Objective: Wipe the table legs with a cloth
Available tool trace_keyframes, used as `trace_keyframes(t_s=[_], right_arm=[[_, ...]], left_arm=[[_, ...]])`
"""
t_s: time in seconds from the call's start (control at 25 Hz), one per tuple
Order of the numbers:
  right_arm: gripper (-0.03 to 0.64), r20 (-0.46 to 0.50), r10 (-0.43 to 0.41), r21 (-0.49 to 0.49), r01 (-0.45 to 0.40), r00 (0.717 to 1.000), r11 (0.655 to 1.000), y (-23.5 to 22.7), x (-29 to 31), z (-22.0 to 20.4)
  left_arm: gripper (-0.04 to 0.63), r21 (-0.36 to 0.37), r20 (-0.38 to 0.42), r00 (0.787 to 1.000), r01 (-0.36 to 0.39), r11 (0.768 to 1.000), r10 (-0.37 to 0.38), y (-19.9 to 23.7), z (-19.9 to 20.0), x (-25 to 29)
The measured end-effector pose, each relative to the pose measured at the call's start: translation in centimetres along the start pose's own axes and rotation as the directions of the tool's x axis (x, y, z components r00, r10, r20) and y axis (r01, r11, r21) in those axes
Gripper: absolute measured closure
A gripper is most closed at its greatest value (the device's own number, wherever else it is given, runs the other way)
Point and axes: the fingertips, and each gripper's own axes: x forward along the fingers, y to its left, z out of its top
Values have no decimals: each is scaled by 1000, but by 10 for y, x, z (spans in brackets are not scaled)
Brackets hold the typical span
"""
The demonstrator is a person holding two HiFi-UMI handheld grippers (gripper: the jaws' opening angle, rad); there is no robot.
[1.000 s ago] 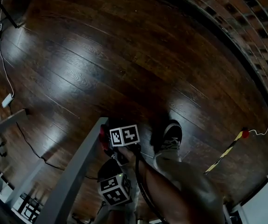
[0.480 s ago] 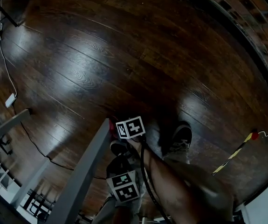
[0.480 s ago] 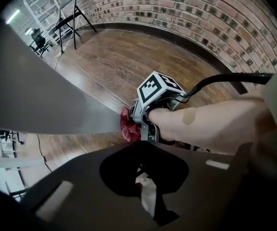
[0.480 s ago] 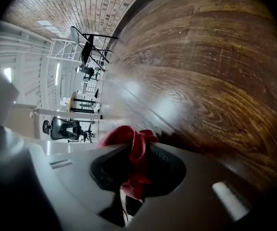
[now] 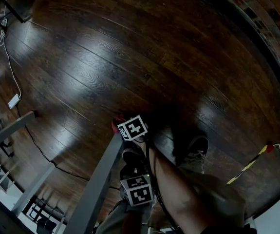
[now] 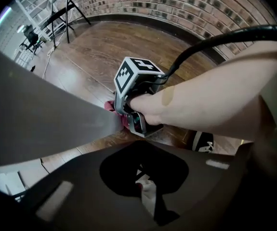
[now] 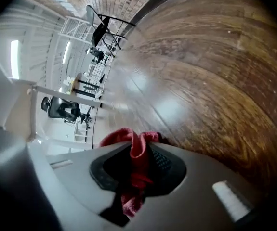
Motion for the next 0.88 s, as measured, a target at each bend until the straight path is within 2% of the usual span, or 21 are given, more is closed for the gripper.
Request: trace_keyframes(t_s=[0.16, 0.28, 0.4, 0.72, 0.88], right_arm=[[571, -63, -11, -74, 6, 998, 997, 2, 10, -4], [575, -104, 54, -182, -72, 993, 981, 22, 8, -1], [577, -122, 139, -230, -164, 983, 959, 55, -7, 3], [577, -46, 296, -270, -297, 954, 916, 150, -94, 11], [577, -40, 338, -302, -334, 940, 893, 208, -144, 13]], left_arm=[[594, -36, -10, 1000, -6, 999, 5, 10, 0, 2], [594, -27, -6, 1000, -11, 1000, 11, 14, 3, 1], [594, -34, 3, 1000, -3, 999, 3, 12, 3, -11], [594, -75, 37, 999, 16, 997, -13, -1, -1, -80], [594, -54, 36, 999, 25, 998, -23, -14, -6, -121]])
